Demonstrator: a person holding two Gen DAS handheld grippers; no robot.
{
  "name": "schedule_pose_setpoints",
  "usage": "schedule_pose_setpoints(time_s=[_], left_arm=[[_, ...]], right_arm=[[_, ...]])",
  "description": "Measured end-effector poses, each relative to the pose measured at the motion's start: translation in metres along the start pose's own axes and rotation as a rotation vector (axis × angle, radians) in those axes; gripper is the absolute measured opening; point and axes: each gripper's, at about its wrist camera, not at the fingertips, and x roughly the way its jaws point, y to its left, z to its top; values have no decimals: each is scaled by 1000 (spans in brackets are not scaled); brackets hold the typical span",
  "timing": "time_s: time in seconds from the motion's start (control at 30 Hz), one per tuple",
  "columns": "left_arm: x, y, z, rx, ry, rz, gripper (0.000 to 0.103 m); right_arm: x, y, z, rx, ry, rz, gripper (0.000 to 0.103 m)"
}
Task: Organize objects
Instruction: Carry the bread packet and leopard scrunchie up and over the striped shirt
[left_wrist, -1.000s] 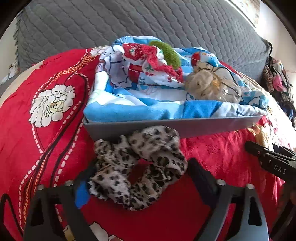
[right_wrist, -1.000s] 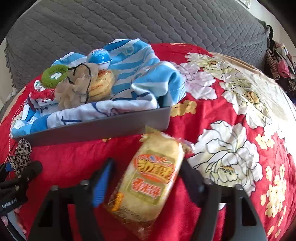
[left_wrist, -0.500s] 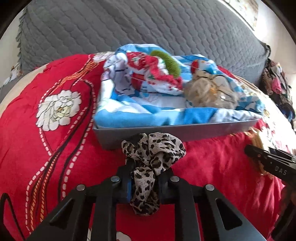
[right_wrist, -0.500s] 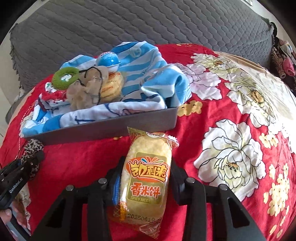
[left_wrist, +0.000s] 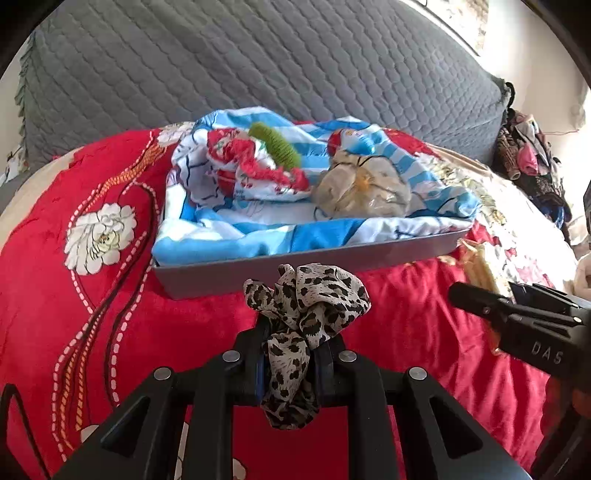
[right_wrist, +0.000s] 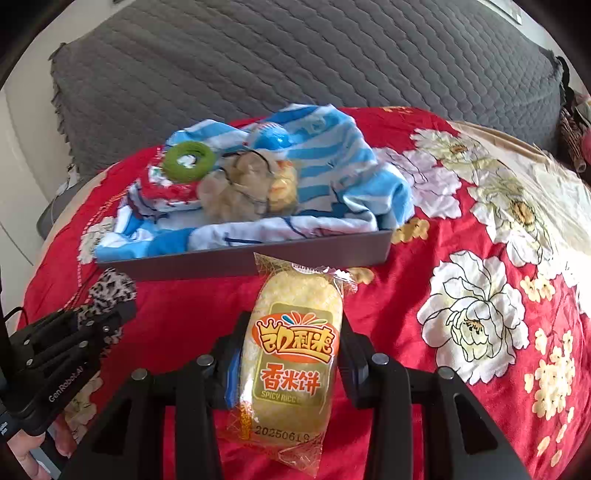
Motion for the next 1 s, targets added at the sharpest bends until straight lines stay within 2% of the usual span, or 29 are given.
schedule_pose_setpoints(time_s=[0.37, 1.0], left_arm=[[-41, -9, 15, 17, -47, 10, 19], [-91, -17, 65, 22, -120, 6, 19]], right_arm=[[-39, 32, 9, -54, -51, 35, 42], [-97, 56, 59, -99, -166, 61, 42]])
